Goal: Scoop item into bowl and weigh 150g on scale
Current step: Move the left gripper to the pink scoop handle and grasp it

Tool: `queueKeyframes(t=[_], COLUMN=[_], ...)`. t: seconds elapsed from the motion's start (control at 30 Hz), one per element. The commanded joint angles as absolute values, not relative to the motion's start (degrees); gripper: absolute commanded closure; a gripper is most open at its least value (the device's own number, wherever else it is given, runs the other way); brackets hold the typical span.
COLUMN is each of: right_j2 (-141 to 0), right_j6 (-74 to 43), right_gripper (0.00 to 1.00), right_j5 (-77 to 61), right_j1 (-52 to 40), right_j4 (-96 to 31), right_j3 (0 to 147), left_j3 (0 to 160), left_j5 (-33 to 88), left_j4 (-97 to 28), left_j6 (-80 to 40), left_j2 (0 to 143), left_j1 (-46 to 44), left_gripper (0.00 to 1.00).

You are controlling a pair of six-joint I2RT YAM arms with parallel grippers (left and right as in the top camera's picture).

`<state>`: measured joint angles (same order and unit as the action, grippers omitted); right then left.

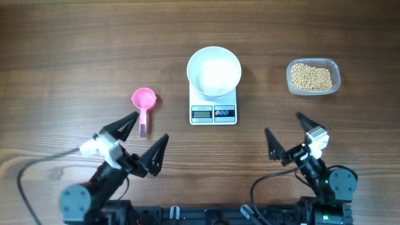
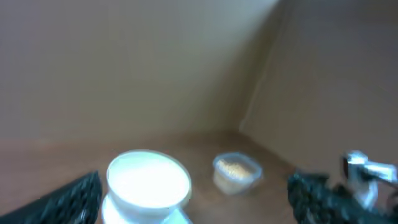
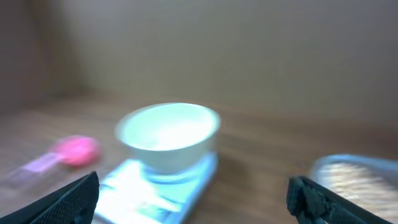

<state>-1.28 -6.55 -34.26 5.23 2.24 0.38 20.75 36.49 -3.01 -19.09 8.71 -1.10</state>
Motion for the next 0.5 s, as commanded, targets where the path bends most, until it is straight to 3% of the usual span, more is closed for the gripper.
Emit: queueKeyframes(t=[0.0,0.13,0.2,0.27,0.47], right_j2=[-1.41,-1.45,-2.28,-5.96,-32.36], right_j6=[-31.55,-37.89,-36.82,-30.37,-11.09], right_gripper=[0.00,0.00,0.00,0.00,0.00], right_j5=[-41.87,-43.05,-41.54,-42.04,-44.34], right_j1=[4.89,4.89,5.15,6.00,7.05], right_j4=[7.79,27.05,26.26,17.52,-26.41], right_j3=[0.32,2.39,7.55,16.97,53.41], left_j3=[35.44,51.18,56.97,62.24,63.70], left_j5=[36.60,36.58,36.58,36.58,36.60], left_j4=[-18.55,-36.64,-42.46,-47.83,-54.15], left_j6=[-19.73,-12.19,-9.56,-9.17,-9.63], left_j2=[19.99,33.80,39.07,44.16,50.39], left_j1=[-0.78,-0.80,-0.80,-0.80,-0.80], left_gripper=[0.00,0.00,0.00,0.00,0.00])
